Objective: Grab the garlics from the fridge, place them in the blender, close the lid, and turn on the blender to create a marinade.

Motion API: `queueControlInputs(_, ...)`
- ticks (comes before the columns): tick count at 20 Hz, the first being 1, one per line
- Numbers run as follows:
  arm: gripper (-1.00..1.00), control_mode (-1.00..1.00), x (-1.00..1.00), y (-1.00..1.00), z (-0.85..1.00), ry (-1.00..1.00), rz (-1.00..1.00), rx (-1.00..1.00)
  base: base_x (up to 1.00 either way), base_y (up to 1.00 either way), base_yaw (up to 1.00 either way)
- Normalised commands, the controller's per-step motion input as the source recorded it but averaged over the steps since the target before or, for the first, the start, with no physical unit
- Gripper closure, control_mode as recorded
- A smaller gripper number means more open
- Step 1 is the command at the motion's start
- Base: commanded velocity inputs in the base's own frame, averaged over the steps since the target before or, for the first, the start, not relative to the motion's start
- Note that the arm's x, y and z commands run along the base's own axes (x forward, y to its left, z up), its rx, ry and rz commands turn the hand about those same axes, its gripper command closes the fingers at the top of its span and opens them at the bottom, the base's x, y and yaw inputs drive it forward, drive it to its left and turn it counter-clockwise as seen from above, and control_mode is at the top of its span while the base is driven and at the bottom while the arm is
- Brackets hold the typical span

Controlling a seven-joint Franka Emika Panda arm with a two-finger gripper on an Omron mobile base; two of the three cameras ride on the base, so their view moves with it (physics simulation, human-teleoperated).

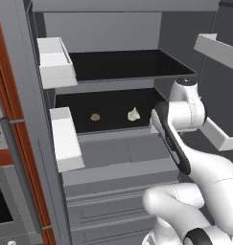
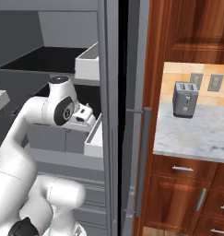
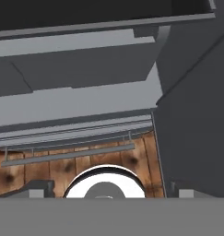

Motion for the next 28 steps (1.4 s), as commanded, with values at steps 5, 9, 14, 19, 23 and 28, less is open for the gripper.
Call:
queueControlInputs(5, -1.00, -1.00, 0.00, -0.65, -0.11, 0.12, -0.03, 0.00, 0.00, 0.00, 0.00)
queueControlInputs(9, -1.00, -1.00, -0.20, -0.55, -0.12, 0.03, 0.02, 0.00, 0.00, 0.00, 0.00)
queueControlInputs(14, -1.00, -1.00, -0.15, 0.72, 0.01, 0.02, 0.15, 0.01, 0.00, 0.00, 0.00)
queueControlInputs(19, -1.00, -1.00, 0.00, 1.00, -0.09, 0.00, 0.28, 0.11, 0.00, 0.00, 0.00)
queueControlInputs(23, -1.00, -1.00, 0.00, 0.99, -0.01, -0.01, 0.26, 0.16, 0.00, 0.00, 0.00)
queueControlInputs(28, -1.00, -1.00, -0.03, 1.00, 0.01, -0.05, 0.05, 0.13, 0.00, 0.00, 0.00)
